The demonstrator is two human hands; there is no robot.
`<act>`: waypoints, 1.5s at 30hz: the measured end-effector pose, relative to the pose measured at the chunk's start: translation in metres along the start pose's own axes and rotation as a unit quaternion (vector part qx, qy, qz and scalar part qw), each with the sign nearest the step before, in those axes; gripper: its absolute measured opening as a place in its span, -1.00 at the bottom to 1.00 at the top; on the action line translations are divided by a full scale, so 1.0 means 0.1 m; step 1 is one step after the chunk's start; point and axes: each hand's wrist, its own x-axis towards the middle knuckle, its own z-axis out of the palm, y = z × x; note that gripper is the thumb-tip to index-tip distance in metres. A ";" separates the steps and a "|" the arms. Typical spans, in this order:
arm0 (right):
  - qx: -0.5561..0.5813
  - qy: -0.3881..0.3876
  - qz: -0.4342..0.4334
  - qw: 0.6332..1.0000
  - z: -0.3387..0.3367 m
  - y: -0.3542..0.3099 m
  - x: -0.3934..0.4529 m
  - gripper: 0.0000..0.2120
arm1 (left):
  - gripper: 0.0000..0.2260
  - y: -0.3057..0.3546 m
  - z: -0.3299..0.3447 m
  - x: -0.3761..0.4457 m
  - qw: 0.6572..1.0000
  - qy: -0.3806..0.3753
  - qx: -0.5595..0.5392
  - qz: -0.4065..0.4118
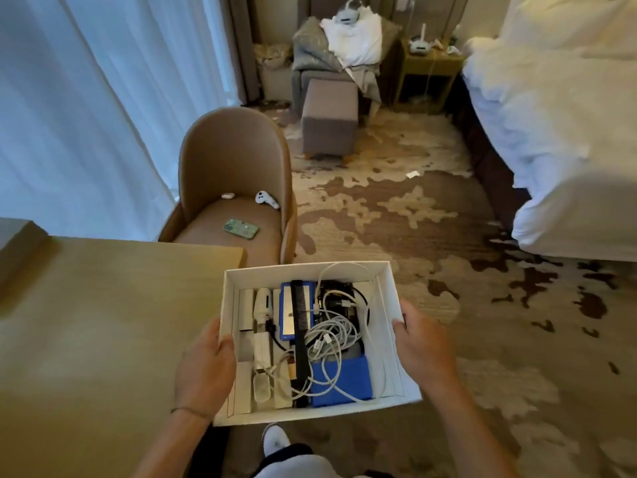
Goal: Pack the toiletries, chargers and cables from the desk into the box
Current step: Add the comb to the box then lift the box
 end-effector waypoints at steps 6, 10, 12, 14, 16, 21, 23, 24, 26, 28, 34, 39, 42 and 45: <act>0.007 0.067 0.110 0.992 -0.64 1.21 -0.55 -0.73 | -0.70 0.91 0.90 -0.41 0.990 -0.043 0.036 0.128; 0.024 0.106 0.182 0.977 -1.12 2.05 -0.97 -0.66 | -0.78 1.57 1.55 -0.80 0.979 -0.095 0.043 0.177; 0.015 0.124 0.216 0.968 -1.34 2.46 -1.21 -0.69 | -0.82 1.90 1.91 -1.04 0.972 -0.117 0.038 0.201; 0.005 0.133 0.256 0.958 -1.56 2.85 -1.43 -0.73 | -0.79 2.23 2.24 -1.33 0.963 -0.137 0.033 0.230; -0.007 0.140 0.291 0.946 -1.77 3.21 -1.66 -0.73 | -0.72 2.55 2.53 -1.63 0.953 -0.166 0.030 0.250; 0.007 0.195 0.378 0.905 -2.12 3.99 -2.31 -0.69 | -0.65 3.21 3.24 -2.29 0.918 -0.252 0.040 0.302; 0.009 0.222 0.415 0.882 -2.22 4.29 -2.59 -0.67 | -0.66 3.45 3.52 -2.59 0.899 -0.286 0.043 0.329; 0.007 0.231 0.434 0.871 -2.26 4.43 -2.74 -0.67 | -0.67 3.57 3.65 -2.75 0.888 -0.305 0.041 0.341; 0.012 0.242 0.471 0.848 -2.36 4.69 -3.02 -0.66 | -0.66 3.80 3.91 -3.05 0.866 -0.340 0.032 0.365; 0.013 0.261 0.506 0.822 -2.45 4.94 -3.30 -0.67 | -0.65 3.99 4.16 -3.36 0.843 -0.359 0.037 0.399; 0.023 0.329 0.574 0.749 -2.66 5.68 -4.04 -0.72 | -0.68 4.43 4.98 -4.34 0.795 -0.395 0.055 0.458; 0.068 0.327 0.629 0.702 -2.89 6.15 -4.65 -0.62 | -0.67 4.74 5.50 -5.20 0.764 -0.430 0.075 0.475; 0.076 0.341 0.652 0.672 -2.99 6.41 -5.03 -0.64 | -0.72 4.85 5.77 -5.68 0.730 -0.468 0.076 0.492; 0.089 0.346 0.670 0.651 -3.12 6.69 -5.42 -0.64 | -0.70 4.92 6.03 -6.18 0.699 -0.485 0.087 0.519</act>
